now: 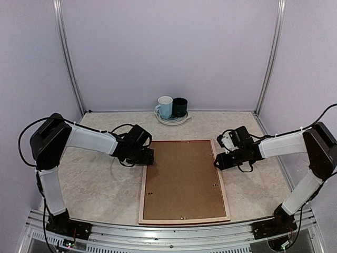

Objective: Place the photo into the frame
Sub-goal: Press the fastener onto the backboard.

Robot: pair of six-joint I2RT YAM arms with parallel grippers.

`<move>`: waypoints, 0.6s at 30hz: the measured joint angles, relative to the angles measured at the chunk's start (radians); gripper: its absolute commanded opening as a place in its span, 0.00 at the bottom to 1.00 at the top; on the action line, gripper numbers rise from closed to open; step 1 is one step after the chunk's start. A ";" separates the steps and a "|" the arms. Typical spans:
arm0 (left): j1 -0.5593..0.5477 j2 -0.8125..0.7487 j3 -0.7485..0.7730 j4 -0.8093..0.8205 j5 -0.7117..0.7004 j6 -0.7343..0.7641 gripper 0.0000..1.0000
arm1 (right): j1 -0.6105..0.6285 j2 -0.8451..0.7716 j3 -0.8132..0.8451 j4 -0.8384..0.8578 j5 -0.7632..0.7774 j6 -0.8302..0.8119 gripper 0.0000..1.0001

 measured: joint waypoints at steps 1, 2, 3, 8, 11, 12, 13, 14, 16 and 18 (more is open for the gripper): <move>0.000 0.002 0.006 -0.005 0.000 0.005 0.72 | 0.000 0.000 0.000 0.000 0.000 0.000 0.47; 0.000 0.005 0.010 -0.010 0.000 0.009 0.72 | 0.000 0.000 0.000 0.000 0.000 0.000 0.47; 0.000 0.008 0.015 -0.016 0.000 0.012 0.72 | 0.000 0.000 0.000 0.000 0.000 0.000 0.46; -0.001 0.018 0.040 -0.042 0.007 0.029 0.68 | 0.000 0.007 0.000 -0.001 0.000 0.000 0.46; -0.002 0.019 0.041 -0.043 0.008 0.037 0.64 | 0.000 0.013 0.000 -0.003 0.000 0.000 0.46; -0.002 0.019 0.042 -0.043 0.009 0.038 0.62 | 0.000 0.015 0.000 -0.003 -0.001 0.000 0.46; -0.002 0.019 0.042 -0.043 0.014 0.041 0.62 | 0.000 0.016 0.000 -0.003 -0.001 0.000 0.46; -0.002 0.019 0.042 -0.043 0.016 0.043 0.62 | 0.000 0.016 0.000 -0.003 -0.002 0.000 0.46; -0.002 0.019 0.042 -0.043 0.019 0.045 0.61 | 0.000 0.017 0.000 -0.003 -0.003 0.000 0.46; -0.002 0.019 0.043 -0.044 0.023 0.047 0.60 | 0.000 0.017 0.000 -0.003 -0.003 0.000 0.46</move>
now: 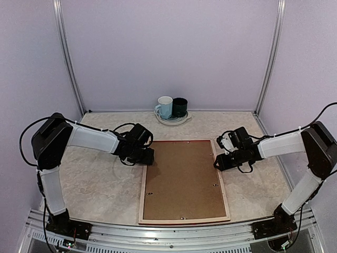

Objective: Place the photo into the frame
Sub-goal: Press the fastener onto the backboard.

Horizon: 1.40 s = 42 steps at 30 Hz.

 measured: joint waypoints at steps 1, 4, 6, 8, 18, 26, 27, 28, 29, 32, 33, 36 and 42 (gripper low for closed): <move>0.000 0.000 0.000 0.000 0.002 0.001 0.60 | 0.000 0.000 0.000 0.000 0.000 0.000 0.46; 0.000 0.000 0.000 -0.001 0.006 0.006 0.58 | 0.000 0.000 0.000 0.000 0.000 0.000 0.45; 0.000 0.000 0.002 -0.003 0.009 0.011 0.56 | 0.000 0.000 0.000 0.000 0.000 0.000 0.45; 0.000 0.000 0.006 -0.012 0.014 0.020 0.54 | 0.000 0.000 0.000 0.000 0.000 0.000 0.45; 0.000 0.000 0.024 -0.053 0.034 0.048 0.48 | 0.000 0.009 0.002 0.001 -0.008 0.000 0.44; 0.001 0.000 0.024 -0.056 0.047 0.058 0.38 | -0.002 0.011 0.002 0.001 -0.013 0.000 0.44; 0.003 -0.002 0.024 -0.057 0.048 0.060 0.36 | -0.002 0.011 0.002 0.002 -0.013 0.000 0.44; 0.006 -0.003 0.022 -0.057 0.051 0.060 0.35 | -0.002 0.011 0.002 0.001 -0.014 0.000 0.44; 0.008 -0.005 0.020 -0.056 0.056 0.062 0.34 | -0.002 0.011 0.002 0.001 -0.015 0.000 0.44; 0.016 -0.009 0.014 -0.055 0.068 0.066 0.31 | -0.002 0.011 0.002 0.001 -0.016 0.000 0.44; 0.017 -0.010 0.013 -0.054 0.071 0.067 0.29 | -0.002 0.011 0.002 0.001 -0.016 0.000 0.44; 0.018 -0.012 0.010 -0.053 0.071 0.068 0.22 | -0.003 0.011 0.002 0.001 -0.016 0.000 0.44; 0.022 -0.016 0.006 -0.053 0.075 0.063 0.15 | -0.006 0.011 0.002 0.000 -0.016 0.000 0.44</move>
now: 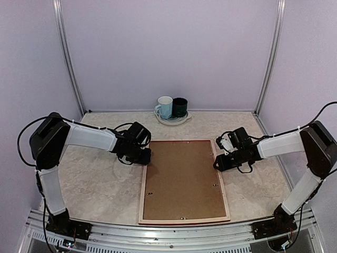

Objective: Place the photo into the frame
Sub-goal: Press the fastener onto the backboard.

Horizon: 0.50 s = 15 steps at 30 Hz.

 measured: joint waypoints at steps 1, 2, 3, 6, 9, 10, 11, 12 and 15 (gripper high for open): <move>0.000 0.000 -0.001 0.001 0.000 0.000 0.12 | 0.000 0.000 0.000 0.000 0.000 0.000 0.44; 0.000 -0.001 -0.002 0.002 0.000 -0.001 0.11 | 0.000 0.000 0.000 0.000 0.000 0.000 0.44; 0.000 -0.001 -0.002 0.003 -0.001 -0.001 0.11 | 0.000 0.000 0.000 0.000 0.000 0.000 0.44; 0.000 -0.002 -0.003 0.005 -0.002 -0.005 0.12 | -0.001 0.000 0.000 0.000 0.000 0.000 0.44; -0.001 -0.004 -0.008 0.011 -0.007 -0.013 0.19 | -0.001 0.000 0.000 0.000 0.000 0.000 0.44; -0.003 -0.005 -0.011 0.015 -0.010 -0.016 0.19 | -0.001 0.000 0.000 0.000 0.000 0.000 0.44; -0.005 -0.007 -0.013 0.019 -0.013 -0.018 0.20 | -0.001 0.000 0.000 0.000 -0.001 0.000 0.44; -0.005 -0.008 -0.016 0.023 -0.016 -0.020 0.22 | -0.001 0.000 0.000 0.000 -0.001 0.000 0.44; -0.007 -0.016 -0.026 0.029 -0.024 -0.023 0.36 | -0.001 0.000 0.000 0.000 -0.002 0.000 0.44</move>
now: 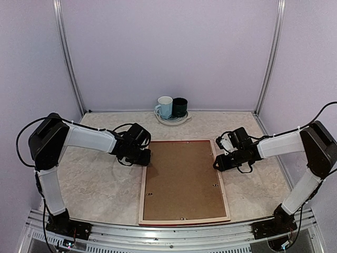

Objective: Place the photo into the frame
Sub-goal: Press the fastener onto the backboard.

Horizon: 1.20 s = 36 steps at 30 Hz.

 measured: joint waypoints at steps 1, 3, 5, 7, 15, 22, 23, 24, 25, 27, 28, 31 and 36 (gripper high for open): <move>0.000 -0.002 -0.002 -0.003 -0.003 0.002 0.38 | 0.000 0.000 0.000 0.000 -0.001 0.000 0.44; -0.001 -0.008 -0.002 -0.018 -0.016 0.004 0.46 | 0.000 0.000 0.000 0.000 -0.002 0.000 0.44; -0.002 -0.022 -0.003 -0.032 -0.026 0.008 0.53 | 0.000 0.000 0.000 0.000 -0.002 0.000 0.44; -0.003 -0.043 -0.003 -0.039 -0.035 0.010 0.55 | 0.000 0.000 0.000 0.000 -0.002 0.000 0.44; -0.010 -0.115 -0.003 -0.040 -0.053 0.012 0.59 | 0.000 0.000 0.000 0.000 -0.005 0.000 0.47; -0.037 -0.137 -0.051 -0.046 -0.053 0.010 0.74 | -0.001 -0.018 0.000 -0.021 -0.023 0.001 0.58; -0.046 -0.145 -0.064 -0.048 -0.053 0.007 0.76 | -0.001 -0.026 0.000 -0.025 -0.027 0.002 0.59; -0.053 -0.152 -0.073 -0.050 -0.053 0.006 0.78 | -0.001 -0.034 0.000 -0.029 -0.030 0.003 0.61; -0.063 -0.161 -0.084 -0.056 -0.054 0.004 0.81 | -0.001 -0.043 0.000 -0.033 -0.036 0.002 0.64; -0.079 -0.182 -0.098 -0.066 -0.056 0.002 0.85 | -0.001 -0.063 0.005 -0.046 -0.046 0.003 0.69; -0.086 -0.192 -0.102 -0.069 -0.058 0.000 0.86 | -0.001 -0.072 0.007 -0.051 -0.049 0.005 0.72; -0.107 -0.222 -0.109 -0.077 -0.065 -0.005 0.90 | -0.001 -0.117 0.013 -0.072 -0.057 0.006 0.82; -0.144 -0.280 -0.145 -0.084 -0.074 -0.026 0.99 | -0.001 -0.212 0.015 -0.103 -0.060 0.019 0.89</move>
